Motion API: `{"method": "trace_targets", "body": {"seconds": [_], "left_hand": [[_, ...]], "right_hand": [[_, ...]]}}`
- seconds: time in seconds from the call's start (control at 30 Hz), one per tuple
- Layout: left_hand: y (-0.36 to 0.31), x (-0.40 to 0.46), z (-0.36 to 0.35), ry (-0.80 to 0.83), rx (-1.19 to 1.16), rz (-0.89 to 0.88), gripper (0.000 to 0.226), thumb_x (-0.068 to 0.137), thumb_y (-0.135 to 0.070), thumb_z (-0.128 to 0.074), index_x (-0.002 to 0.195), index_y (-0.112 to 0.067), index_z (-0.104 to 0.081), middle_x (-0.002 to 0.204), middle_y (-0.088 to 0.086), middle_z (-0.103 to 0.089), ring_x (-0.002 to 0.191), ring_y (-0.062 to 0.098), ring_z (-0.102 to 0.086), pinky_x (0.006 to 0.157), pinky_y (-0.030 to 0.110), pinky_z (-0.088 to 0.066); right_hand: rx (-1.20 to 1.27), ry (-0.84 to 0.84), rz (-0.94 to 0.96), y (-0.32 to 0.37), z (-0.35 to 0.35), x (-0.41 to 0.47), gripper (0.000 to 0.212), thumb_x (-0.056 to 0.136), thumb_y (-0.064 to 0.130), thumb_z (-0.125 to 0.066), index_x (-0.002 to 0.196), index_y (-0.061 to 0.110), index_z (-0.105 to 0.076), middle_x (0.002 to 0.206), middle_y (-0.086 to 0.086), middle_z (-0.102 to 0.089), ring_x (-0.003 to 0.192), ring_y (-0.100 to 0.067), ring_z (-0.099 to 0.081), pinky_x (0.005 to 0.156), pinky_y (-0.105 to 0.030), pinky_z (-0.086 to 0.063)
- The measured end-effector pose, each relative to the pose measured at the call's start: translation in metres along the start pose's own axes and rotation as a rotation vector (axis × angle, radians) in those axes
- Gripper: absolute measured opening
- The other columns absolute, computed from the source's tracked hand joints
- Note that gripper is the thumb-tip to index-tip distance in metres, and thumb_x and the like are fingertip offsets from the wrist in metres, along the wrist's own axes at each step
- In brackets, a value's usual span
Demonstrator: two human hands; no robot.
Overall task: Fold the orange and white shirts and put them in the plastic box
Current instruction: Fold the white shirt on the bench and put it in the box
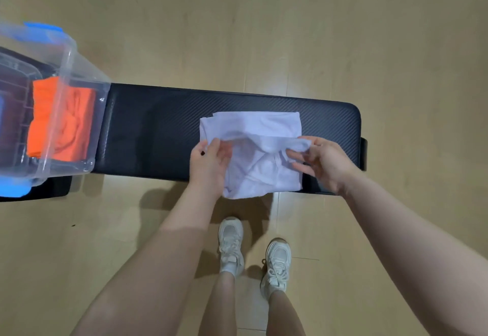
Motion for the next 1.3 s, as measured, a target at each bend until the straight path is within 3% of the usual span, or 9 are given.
{"method": "trace_targets", "body": {"seconds": [0.13,0.3,0.43,0.57,0.67,0.83,0.93,1.13,1.3], "left_hand": [[-0.001,0.015,-0.004,0.038,0.684,-0.257,0.047,0.093,-0.021,-0.049,0.138,-0.021,-0.035,0.129,-0.002,-0.051,0.114,0.014,-0.053,0.100,0.036,-0.045],[0.043,-0.006,0.000,0.365,1.570,-0.807,0.043,0.082,-0.034,-0.066,0.116,-0.009,-0.056,0.121,0.010,-0.049,0.105,0.026,-0.054,0.087,0.037,-0.042],[0.076,0.003,0.014,0.434,1.934,-0.657,0.066,0.078,-0.047,-0.065,0.130,-0.017,-0.039,0.149,0.009,-0.023,0.125,0.027,-0.038,0.097,0.035,-0.033],[0.081,0.007,0.017,0.401,1.969,-0.761,0.077,0.059,-0.025,-0.082,0.126,-0.010,-0.045,0.146,0.016,-0.034,0.116,0.032,-0.051,0.088,0.036,-0.044],[0.084,0.010,0.017,0.327,1.970,-0.954,0.078,0.040,-0.008,-0.085,0.111,-0.008,-0.053,0.121,0.015,-0.054,0.086,0.027,-0.065,0.066,0.028,-0.052],[0.065,0.010,0.011,0.323,1.818,-1.120,0.038,0.059,-0.009,-0.076,0.093,-0.013,-0.059,0.099,0.005,-0.060,0.074,0.019,-0.061,0.048,0.022,-0.046],[0.050,0.015,0.013,0.490,1.640,-0.892,0.010,0.087,-0.007,-0.050,0.091,-0.003,-0.058,0.093,0.009,-0.056,0.077,0.025,-0.055,0.060,0.031,-0.043],[0.019,0.030,0.029,0.244,1.042,-0.411,0.039,0.099,-0.015,-0.031,0.060,-0.018,-0.031,0.060,-0.003,-0.032,0.056,0.011,-0.027,0.052,0.021,-0.025],[0.027,0.039,0.030,0.191,0.776,-0.153,0.026,0.095,-0.035,-0.040,0.112,-0.019,-0.051,0.100,0.000,-0.058,0.092,0.018,-0.056,0.080,0.031,-0.046]], "right_hand": [[-0.095,-0.095,0.057,-0.003,0.006,0.037,0.056,0.090,-0.002,-0.050,0.141,0.013,-0.030,0.123,-0.013,-0.060,0.089,-0.020,-0.063,0.075,-0.030,-0.057],[-0.877,-0.233,0.489,-0.003,0.002,0.031,0.035,0.092,0.014,-0.050,0.127,0.017,-0.045,0.103,-0.002,-0.061,0.087,-0.018,-0.059,0.082,-0.035,-0.051],[-1.415,-0.014,0.534,-0.029,-0.023,0.024,0.048,0.090,0.013,-0.043,0.137,0.021,-0.037,0.118,-0.007,-0.054,0.098,-0.026,-0.057,0.080,-0.040,-0.048],[-1.748,0.059,0.611,-0.047,-0.035,0.027,0.057,0.083,0.009,-0.054,0.135,0.026,-0.039,0.087,-0.004,-0.052,0.077,-0.027,-0.055,0.061,-0.036,-0.048],[-1.867,-0.067,0.943,-0.039,-0.042,0.021,0.035,0.051,0.004,-0.080,0.082,0.011,-0.066,0.055,-0.004,-0.049,0.045,-0.026,-0.051,0.046,-0.021,-0.026],[-1.700,-0.128,0.978,-0.030,-0.043,0.030,0.009,0.064,0.008,-0.071,0.064,0.006,-0.062,0.062,-0.012,-0.051,0.051,-0.030,-0.052,0.048,-0.025,-0.028],[-1.462,-0.226,0.853,-0.017,-0.036,0.037,0.017,0.086,0.015,-0.054,0.084,0.001,-0.064,0.085,-0.018,-0.057,0.077,-0.035,-0.054,0.059,-0.034,-0.038],[-1.225,-0.272,0.740,-0.002,-0.029,0.041,0.022,0.091,0.012,-0.051,0.111,0.006,-0.058,0.120,-0.015,-0.052,0.107,-0.034,-0.048,0.089,-0.042,-0.040],[-1.571,-0.156,0.670,-0.015,-0.032,0.045,0.045,0.087,0.020,-0.055,0.131,0.018,-0.047,0.139,-0.011,-0.039,0.118,-0.034,-0.042,0.095,-0.042,-0.035]]}}
Point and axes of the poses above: each hand's wrist, its own x-axis towards the middle knuckle, its own z-axis out of the back of the hand, y = z × x, the point moved 6 cm from there along x, towards the middle knuckle
